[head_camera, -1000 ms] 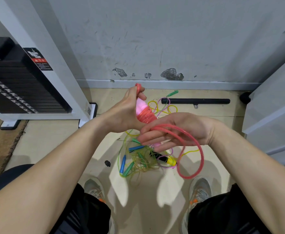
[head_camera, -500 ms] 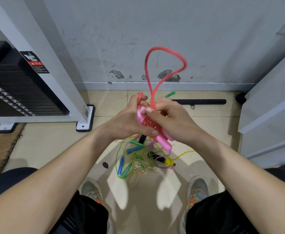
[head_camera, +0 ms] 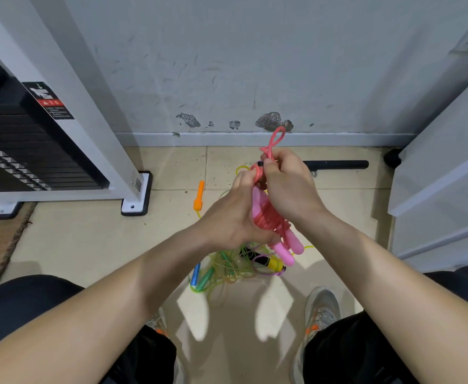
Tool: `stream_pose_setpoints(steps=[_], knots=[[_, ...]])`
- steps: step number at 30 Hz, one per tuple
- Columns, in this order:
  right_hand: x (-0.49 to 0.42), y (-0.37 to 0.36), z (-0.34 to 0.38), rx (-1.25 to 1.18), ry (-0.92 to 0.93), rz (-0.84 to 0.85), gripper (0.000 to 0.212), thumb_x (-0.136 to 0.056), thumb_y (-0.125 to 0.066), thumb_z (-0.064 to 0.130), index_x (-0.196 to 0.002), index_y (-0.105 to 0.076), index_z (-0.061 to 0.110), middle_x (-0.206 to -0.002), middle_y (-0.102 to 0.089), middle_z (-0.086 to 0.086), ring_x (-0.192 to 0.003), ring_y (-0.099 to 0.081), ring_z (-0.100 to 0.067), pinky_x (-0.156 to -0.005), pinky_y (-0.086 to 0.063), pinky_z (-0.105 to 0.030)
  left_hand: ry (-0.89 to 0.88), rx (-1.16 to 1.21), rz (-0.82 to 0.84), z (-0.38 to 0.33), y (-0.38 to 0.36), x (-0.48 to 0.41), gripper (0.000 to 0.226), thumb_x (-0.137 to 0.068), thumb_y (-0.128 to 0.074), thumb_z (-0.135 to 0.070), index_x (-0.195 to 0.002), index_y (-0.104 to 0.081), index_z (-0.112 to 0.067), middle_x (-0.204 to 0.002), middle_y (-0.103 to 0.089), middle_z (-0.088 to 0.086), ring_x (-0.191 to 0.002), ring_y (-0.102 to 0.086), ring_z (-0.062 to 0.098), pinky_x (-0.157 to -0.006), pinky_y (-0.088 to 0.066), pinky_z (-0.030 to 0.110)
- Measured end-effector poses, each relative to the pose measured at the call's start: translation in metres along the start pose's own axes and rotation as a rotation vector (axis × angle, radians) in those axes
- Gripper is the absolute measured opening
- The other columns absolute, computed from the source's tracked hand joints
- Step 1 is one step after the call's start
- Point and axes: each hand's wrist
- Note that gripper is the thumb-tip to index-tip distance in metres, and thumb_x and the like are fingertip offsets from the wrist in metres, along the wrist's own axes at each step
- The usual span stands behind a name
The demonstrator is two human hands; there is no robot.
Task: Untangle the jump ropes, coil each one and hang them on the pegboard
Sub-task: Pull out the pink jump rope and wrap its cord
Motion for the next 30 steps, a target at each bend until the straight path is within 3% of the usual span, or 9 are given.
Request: stream_pose_setpoints(steps=[4, 7, 9, 12, 16, 20, 24, 27, 30], knots=[[0.0, 0.002, 0.001, 0.015, 0.006, 0.006, 0.03, -0.104, -0.038, 0.04, -0.098, -0.061, 0.022, -0.094, -0.066, 0.005, -0.097, -0.059, -0.018, -0.08, -0.042, -0.035, -0.024, -0.076, 0.011, -0.002, -0.003, 0.004, 0.112, -0.06, -0.091, -0.041, -0.145, -0.02, -0.022, -0.129, -0.035, -0.009, -0.112, -0.049, 0.013, -0.078, -0.044, 0.031], [-0.004, 0.002, -0.003, -0.079, 0.053, -0.039, 0.046, -0.104, -0.031, 0.052, -0.073, -0.052, 0.026, -0.067, -0.054, 0.012, -0.067, -0.051, -0.012, -0.066, -0.038, -0.033, -0.04, 0.022, 0.006, -0.001, -0.006, 0.006, 0.094, -0.061, -0.09, -0.041, -0.132, -0.029, -0.031, -0.123, -0.037, -0.011, -0.107, -0.049, 0.011, -0.087, -0.048, 0.035], [-0.007, 0.002, -0.006, -0.337, 0.002, -0.029, 0.052, -0.104, -0.031, 0.054, -0.063, -0.038, 0.024, -0.053, -0.037, 0.011, -0.048, -0.034, -0.011, -0.053, -0.029, -0.028, -0.017, 0.254, -0.003, -0.003, -0.004, 0.006, 0.081, -0.063, -0.089, -0.035, -0.122, -0.035, -0.028, -0.121, -0.045, -0.009, -0.107, -0.053, 0.013, -0.092, -0.051, 0.035], [-0.004, 0.0, -0.005, -0.63, -0.063, 0.081, 0.05, -0.108, -0.036, 0.042, -0.061, -0.033, 0.023, -0.051, -0.023, 0.008, -0.043, -0.017, -0.01, -0.044, -0.014, -0.025, 0.098, 0.662, 0.014, -0.009, 0.009, 0.005, 0.056, -0.075, -0.083, -0.018, -0.115, -0.043, -0.021, -0.104, -0.063, -0.019, -0.095, -0.06, 0.009, -0.09, -0.051, 0.029], [0.004, -0.009, 0.0, -0.777, -0.09, 0.183, 0.054, -0.109, -0.034, 0.033, -0.056, -0.036, 0.024, -0.053, -0.016, 0.004, -0.041, -0.011, -0.008, -0.045, -0.009, -0.02, 0.238, 1.194, 0.022, -0.003, 0.026, 0.0, 0.057, -0.07, -0.071, -0.037, -0.122, -0.057, -0.02, -0.105, -0.063, -0.004, -0.098, -0.054, 0.024, -0.093, -0.042, 0.045], [-0.001, -0.007, -0.002, -0.808, -0.098, 0.177, 0.049, -0.109, -0.036, 0.029, -0.061, -0.027, 0.022, -0.054, -0.016, 0.004, -0.043, -0.011, -0.009, -0.045, -0.013, -0.017, 0.179, 1.467, 0.111, 0.006, 0.033, 0.003, 0.051, -0.075, -0.073, -0.043, -0.119, -0.055, -0.022, -0.128, -0.049, -0.004, -0.115, -0.035, 0.029, -0.099, -0.027, 0.047], [-0.003, -0.004, -0.003, -0.79, -0.106, 0.18, 0.047, -0.108, -0.037, 0.025, -0.062, -0.028, 0.021, -0.051, -0.018, 0.005, -0.039, -0.013, -0.009, -0.042, -0.017, -0.014, 0.194, 1.541, 0.062, 0.008, 0.04, 0.003, 0.029, -0.079, -0.065, -0.049, -0.095, -0.057, -0.027, -0.137, -0.055, -0.006, -0.118, -0.041, 0.031, -0.111, -0.025, 0.05], [-0.006, -0.004, -0.009, -0.568, -0.091, 0.184, 0.048, -0.105, -0.041, 0.031, -0.058, -0.033, 0.023, -0.046, -0.026, 0.005, -0.036, -0.021, -0.011, -0.042, -0.022, -0.019, 0.223, 1.508, 0.043, 0.006, 0.045, 0.002, 0.037, -0.083, -0.057, -0.052, -0.109, -0.058, -0.025, -0.138, -0.058, -0.005, -0.116, -0.048, 0.033, -0.114, -0.025, 0.054], [-0.01, 0.0, -0.015, -0.302, -0.048, 0.189, 0.049, -0.097, -0.044, 0.038, -0.05, -0.035, 0.022, -0.046, -0.031, 0.007, -0.039, -0.026, -0.014, -0.048, -0.025, -0.027, 0.267, 1.417, 0.013, 0.005, 0.046, 0.002, 0.039, -0.088, -0.05, -0.049, -0.111, -0.062, -0.02, -0.122, -0.063, -0.003, -0.107, -0.052, 0.032, -0.107, -0.034, 0.052]])
Point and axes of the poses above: each hand's wrist, its own x-axis away from the middle knuckle, its own y-axis out of the back of the hand, z = x × y
